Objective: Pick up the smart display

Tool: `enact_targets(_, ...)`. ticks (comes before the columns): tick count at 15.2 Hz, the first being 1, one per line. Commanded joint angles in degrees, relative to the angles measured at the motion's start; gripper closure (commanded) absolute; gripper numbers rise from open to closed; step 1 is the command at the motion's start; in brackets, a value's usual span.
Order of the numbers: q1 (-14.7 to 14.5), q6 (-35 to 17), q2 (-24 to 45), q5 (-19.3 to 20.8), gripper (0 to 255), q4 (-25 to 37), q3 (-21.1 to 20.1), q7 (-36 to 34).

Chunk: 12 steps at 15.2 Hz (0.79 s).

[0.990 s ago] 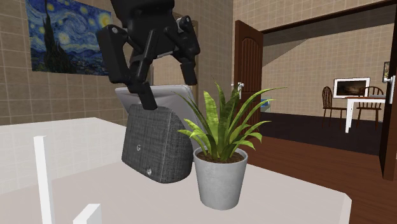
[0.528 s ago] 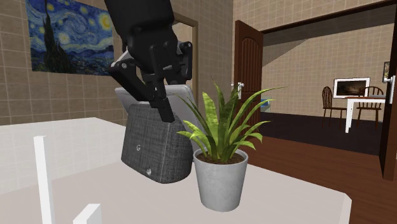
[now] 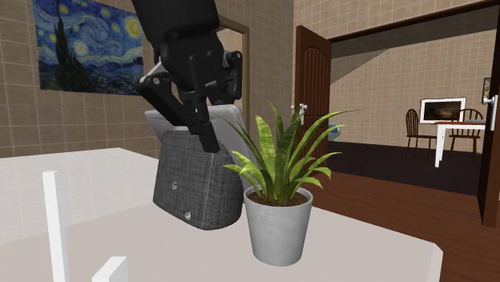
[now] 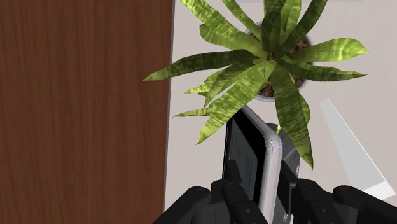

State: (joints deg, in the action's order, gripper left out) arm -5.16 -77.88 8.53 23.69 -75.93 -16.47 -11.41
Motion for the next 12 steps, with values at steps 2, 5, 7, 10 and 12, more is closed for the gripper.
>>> enact_targets(2, -0.3, 2.3, 1.0, 0.5, 255, 3.3, -0.1, 0.6)
enact_targets(5, -0.9, 5.2, 2.5, 1.2, 255, 7.8, -0.2, 1.4)
enact_targets(7, -1.4, 7.3, 3.7, 1.9, 255, 11.0, -0.3, 2.0)
enact_targets(10, -2.3, 10.7, 5.9, 3.1, 255, 16.6, -0.4, 2.9)
enact_targets(12, -3.2, 13.1, 7.7, 4.1, 255, 20.9, -0.4, 3.7)
